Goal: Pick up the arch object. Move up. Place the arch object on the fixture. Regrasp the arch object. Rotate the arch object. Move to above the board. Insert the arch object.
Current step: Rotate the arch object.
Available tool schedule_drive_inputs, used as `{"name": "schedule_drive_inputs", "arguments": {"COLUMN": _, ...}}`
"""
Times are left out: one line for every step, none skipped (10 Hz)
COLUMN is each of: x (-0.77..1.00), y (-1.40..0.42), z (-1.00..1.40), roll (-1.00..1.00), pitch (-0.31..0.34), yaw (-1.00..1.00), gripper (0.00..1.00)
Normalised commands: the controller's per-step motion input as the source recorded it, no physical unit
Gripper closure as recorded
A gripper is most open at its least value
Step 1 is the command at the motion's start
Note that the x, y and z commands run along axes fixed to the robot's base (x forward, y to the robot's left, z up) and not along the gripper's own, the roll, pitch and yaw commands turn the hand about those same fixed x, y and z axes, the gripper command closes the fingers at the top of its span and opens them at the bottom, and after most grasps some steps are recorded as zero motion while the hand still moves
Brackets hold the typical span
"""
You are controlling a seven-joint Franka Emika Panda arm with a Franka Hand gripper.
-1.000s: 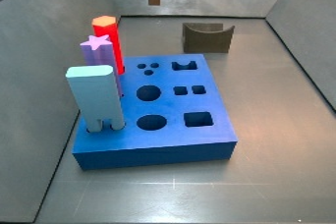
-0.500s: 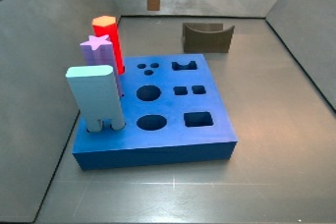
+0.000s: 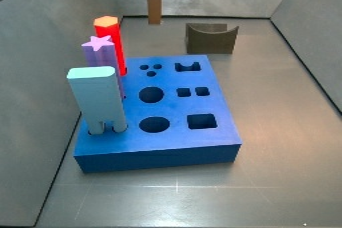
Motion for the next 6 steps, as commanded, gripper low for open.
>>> {"name": "schedule_drive_inputs", "arguments": {"x": 0.05, "y": 0.01, "z": -1.0, "roll": -0.06, "pitch": -0.039, "yaw": -0.04, "gripper": 1.0}}
{"name": "schedule_drive_inputs", "arguments": {"x": 0.04, "y": 0.02, "z": -1.0, "roll": -0.04, "pitch": -0.043, "yaw": -0.03, "gripper": 1.0}}
{"name": "schedule_drive_inputs", "arguments": {"x": 0.04, "y": 0.03, "z": -0.91, "roll": -0.01, "pitch": -0.048, "yaw": -0.03, "gripper": 1.0}}
{"name": "schedule_drive_inputs", "arguments": {"x": 0.03, "y": 0.03, "z": -0.74, "roll": 0.01, "pitch": -0.05, "yaw": -0.03, "gripper": 1.0}}
{"name": "schedule_drive_inputs", "arguments": {"x": 0.02, "y": 0.02, "z": -0.53, "roll": 0.03, "pitch": -0.05, "yaw": -0.03, "gripper": 1.0}}
{"name": "schedule_drive_inputs", "arguments": {"x": 0.02, "y": 0.02, "z": -0.37, "roll": 0.05, "pitch": -0.053, "yaw": -0.03, "gripper": 1.0}}
